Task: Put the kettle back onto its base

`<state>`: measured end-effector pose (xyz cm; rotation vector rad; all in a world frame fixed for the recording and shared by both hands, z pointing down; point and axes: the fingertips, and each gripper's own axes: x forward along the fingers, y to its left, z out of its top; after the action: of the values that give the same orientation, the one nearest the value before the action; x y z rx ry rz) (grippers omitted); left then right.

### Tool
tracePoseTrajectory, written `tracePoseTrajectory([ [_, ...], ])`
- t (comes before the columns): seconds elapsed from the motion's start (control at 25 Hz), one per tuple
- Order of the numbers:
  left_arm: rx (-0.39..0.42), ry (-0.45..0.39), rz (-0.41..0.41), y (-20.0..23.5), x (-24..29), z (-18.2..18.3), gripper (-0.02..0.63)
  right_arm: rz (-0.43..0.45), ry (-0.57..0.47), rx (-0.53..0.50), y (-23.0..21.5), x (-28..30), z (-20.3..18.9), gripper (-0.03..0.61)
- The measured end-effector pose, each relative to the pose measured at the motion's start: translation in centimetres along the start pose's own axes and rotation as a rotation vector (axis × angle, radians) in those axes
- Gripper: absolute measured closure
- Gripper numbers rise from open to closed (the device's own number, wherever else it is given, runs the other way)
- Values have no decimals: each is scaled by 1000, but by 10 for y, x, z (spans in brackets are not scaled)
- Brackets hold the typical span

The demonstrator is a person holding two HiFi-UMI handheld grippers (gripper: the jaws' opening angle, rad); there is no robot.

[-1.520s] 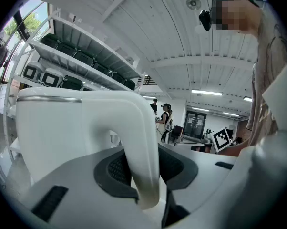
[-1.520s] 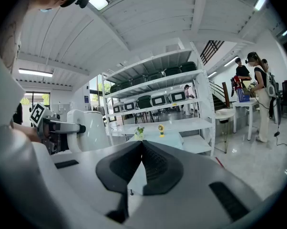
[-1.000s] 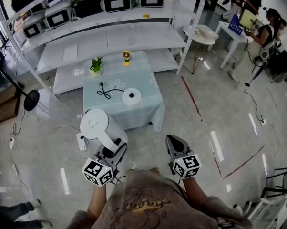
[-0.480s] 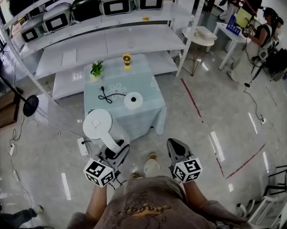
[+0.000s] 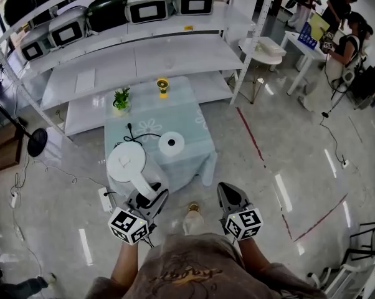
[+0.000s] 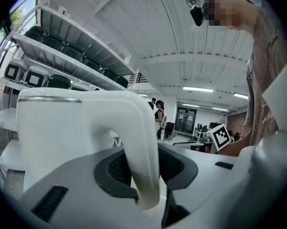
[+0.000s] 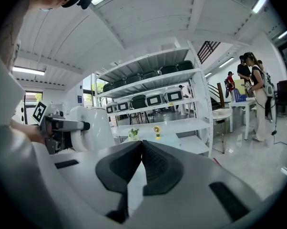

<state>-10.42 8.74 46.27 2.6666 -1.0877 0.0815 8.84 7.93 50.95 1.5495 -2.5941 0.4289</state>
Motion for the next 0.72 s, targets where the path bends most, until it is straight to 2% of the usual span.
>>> tracePoseTrajectory([
  [0.36, -3, -8, 17, 52, 83, 17, 480, 30, 16, 18, -60, 79, 21, 577],
  [0.72, 7, 6, 33, 91, 148, 29, 479, 69, 34, 25, -103, 130, 37, 577],
])
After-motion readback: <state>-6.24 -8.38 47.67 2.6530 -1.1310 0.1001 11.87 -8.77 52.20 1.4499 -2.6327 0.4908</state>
